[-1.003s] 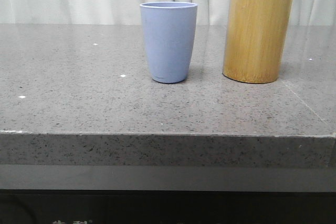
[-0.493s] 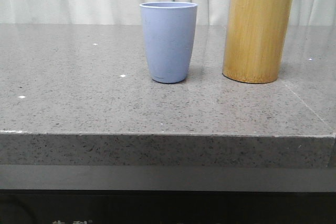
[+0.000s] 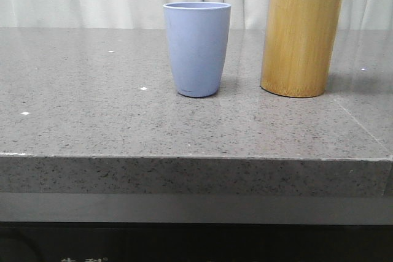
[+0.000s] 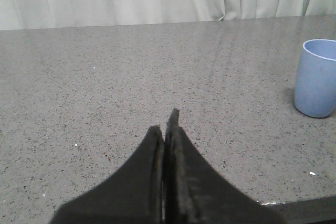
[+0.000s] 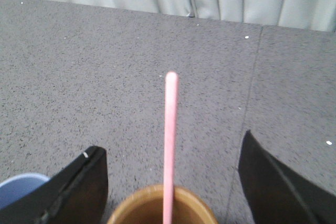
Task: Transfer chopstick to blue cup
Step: 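Move the right gripper above the pink stick in the bamboo holder, then grasp the pink stick with the right gripper and pull it out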
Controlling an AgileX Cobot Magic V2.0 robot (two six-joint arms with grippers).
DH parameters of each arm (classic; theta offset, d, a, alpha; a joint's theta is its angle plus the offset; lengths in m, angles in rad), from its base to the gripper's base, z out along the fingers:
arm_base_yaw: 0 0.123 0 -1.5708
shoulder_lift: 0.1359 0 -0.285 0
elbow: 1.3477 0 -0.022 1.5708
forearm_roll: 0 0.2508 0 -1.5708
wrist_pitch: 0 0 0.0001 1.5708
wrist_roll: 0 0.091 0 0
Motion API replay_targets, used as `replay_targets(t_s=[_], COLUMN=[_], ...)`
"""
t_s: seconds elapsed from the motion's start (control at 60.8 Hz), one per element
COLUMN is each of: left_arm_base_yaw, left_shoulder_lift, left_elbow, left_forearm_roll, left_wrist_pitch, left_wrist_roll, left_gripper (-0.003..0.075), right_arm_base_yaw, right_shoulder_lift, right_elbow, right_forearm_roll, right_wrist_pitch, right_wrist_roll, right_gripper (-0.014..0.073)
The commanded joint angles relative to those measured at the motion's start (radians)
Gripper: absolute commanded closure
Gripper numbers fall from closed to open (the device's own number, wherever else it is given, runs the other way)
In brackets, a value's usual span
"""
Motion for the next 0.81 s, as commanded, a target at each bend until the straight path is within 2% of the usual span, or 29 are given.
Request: replay_targets(t_s=[0.0, 0.329, 0.444, 0.51, 0.658, 0.69, 0.789], left_arm_base_yaw=[0.002, 0.002, 0.002, 0.002, 0.002, 0.002, 0.002], left_shoulder_lift=[0.014, 0.014, 0.014, 0.014, 0.014, 0.014, 0.014], left_elbow=[-0.022, -0.022, -0.022, -0.022, -0.022, -0.022, -0.022], left_forearm_roll=[-0.011, -0.011, -0.011, -0.011, -0.011, -0.011, -0.011], left_wrist_pitch=[-0.08, -0.08, -0.08, -0.08, -0.08, -0.08, -0.08], left_wrist_roll=[-0.008, -0.008, -0.008, -0.008, -0.008, -0.008, -0.008], left_gripper=[0.0739, 0.0739, 0.0739, 0.0739, 0.0739, 0.0739, 0.0739], right_arm_base_yaw=[0.009, 0.01, 0.01, 0.01, 0.01, 0.01, 0.01], right_shoulder_lift=[0.028, 0.178, 0.193, 0.193, 0.193, 0.193, 0.193], right_elbow=[-0.081, -0.203, -0.208, -0.208, -0.208, -0.208, -0.208], right_forearm_roll=[-0.002, -0.003, -0.003, -0.003, -0.003, -0.003, -0.003], right_wrist_pitch=[-0.079, -0.1, -0.104, -0.109, -0.132, -0.133, -0.133], right_wrist_roll=[-0.007, -0.007, -0.007, -0.007, -0.007, -0.007, -0.007], right_gripper=[0.0062, 0.0073, 0.0202, 0.0333, 0.0545, 0.0585, 0.0634])
